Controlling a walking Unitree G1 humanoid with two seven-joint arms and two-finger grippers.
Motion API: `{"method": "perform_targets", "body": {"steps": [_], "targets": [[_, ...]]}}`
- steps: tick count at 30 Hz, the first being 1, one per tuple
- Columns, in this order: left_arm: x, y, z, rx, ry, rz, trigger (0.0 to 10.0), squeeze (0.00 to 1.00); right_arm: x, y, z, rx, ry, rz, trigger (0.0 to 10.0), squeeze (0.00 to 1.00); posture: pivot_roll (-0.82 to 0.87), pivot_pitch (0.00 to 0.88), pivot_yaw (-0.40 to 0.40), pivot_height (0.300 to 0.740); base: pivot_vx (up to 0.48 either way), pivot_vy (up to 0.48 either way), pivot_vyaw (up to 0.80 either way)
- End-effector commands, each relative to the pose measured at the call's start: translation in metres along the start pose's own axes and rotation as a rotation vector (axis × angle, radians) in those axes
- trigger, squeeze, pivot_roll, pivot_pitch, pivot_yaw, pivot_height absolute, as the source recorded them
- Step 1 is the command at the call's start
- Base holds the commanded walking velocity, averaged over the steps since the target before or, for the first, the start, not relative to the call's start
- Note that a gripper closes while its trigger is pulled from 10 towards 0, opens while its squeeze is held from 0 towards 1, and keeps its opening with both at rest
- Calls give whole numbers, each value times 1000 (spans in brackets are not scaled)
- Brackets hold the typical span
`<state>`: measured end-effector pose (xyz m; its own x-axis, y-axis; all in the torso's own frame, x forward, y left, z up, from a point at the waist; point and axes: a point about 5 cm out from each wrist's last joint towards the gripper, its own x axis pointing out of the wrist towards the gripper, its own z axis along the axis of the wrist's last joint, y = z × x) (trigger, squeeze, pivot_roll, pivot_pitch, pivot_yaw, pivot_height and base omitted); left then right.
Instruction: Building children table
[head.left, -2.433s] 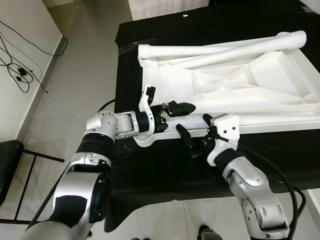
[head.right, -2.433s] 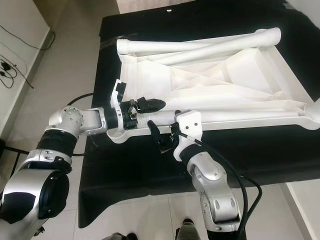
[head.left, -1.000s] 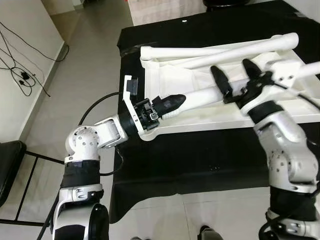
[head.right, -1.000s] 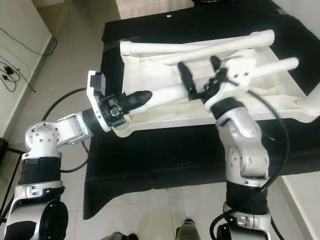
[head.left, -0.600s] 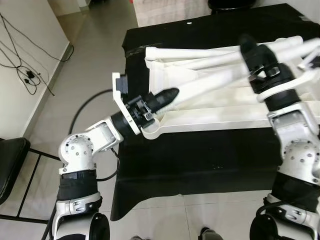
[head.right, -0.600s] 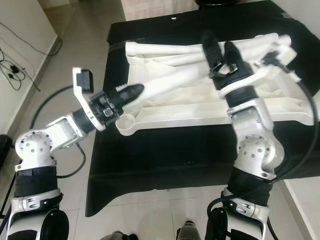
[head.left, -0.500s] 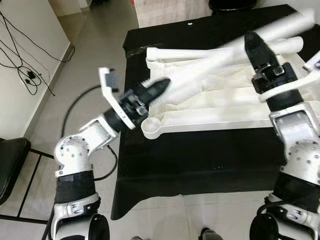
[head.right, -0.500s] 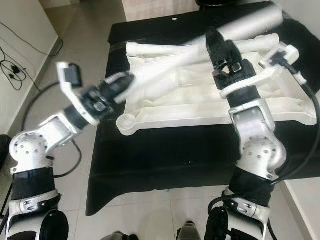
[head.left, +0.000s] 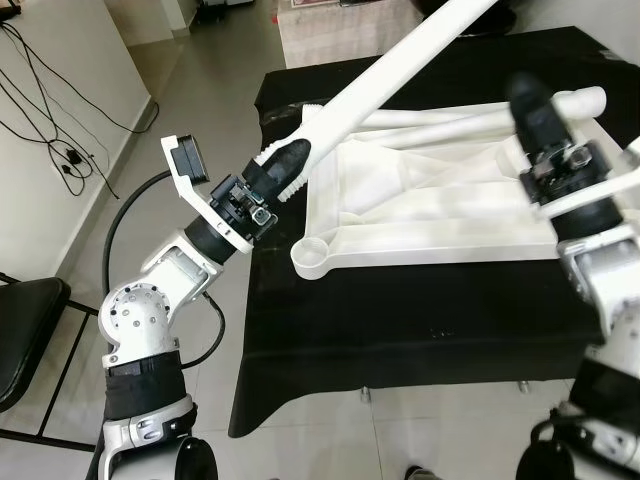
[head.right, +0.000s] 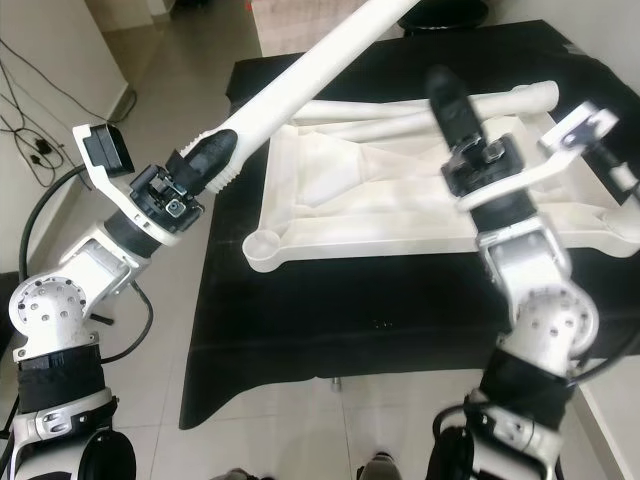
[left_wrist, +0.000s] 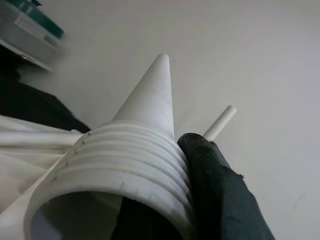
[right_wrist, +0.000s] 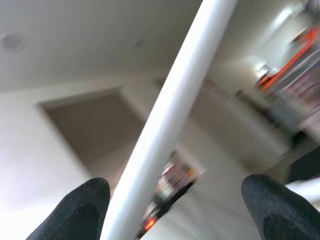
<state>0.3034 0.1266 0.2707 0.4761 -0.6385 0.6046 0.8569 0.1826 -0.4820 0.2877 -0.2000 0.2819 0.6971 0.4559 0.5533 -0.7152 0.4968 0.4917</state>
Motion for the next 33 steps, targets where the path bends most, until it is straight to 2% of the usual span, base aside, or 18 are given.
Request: {"method": "perform_targets", "body": {"steps": [1,5,9,10,12,13,16,24,33], "targets": [[-3,-3,-2,-23,-5,-44,0,0,5,21,-12,19,68,136,10000,0,-179,105,90,740,0,0,0],[-6,-10,-12,-57,30,-97,0,0,13,29,-22,60,123,194,10000,0,-174,106,87,740,0,0,0],[-8,-12,-16,-74,38,-105,0,0,16,31,-24,83,135,217,10000,0,-163,103,76,740,0,0,0],[-9,-13,-20,-85,45,-105,0,0,20,36,-28,93,161,262,10000,0,-160,101,74,740,0,0,0],[-9,-13,-20,-85,45,-105,0,0,20,36,-28,93,161,262,10000,0,-160,101,74,740,0,0,0],[-11,-13,-23,-98,48,-102,0,0,22,41,-34,65,204,299,10000,0,-160,100,73,740,0,0,0],[-12,-13,-27,-107,55,-103,0,0,25,45,-40,56,230,320,10000,0,-158,98,72,740,0,0,0],[-11,-21,-41,-153,86,-145,0,0,38,50,-57,71,268,304,10000,0,-152,86,65,740,0,0,0],[-13,-27,-48,-163,124,-176,0,0,41,49,-60,79,275,281,10000,0,-150,88,68,740,0,0,0]]}}
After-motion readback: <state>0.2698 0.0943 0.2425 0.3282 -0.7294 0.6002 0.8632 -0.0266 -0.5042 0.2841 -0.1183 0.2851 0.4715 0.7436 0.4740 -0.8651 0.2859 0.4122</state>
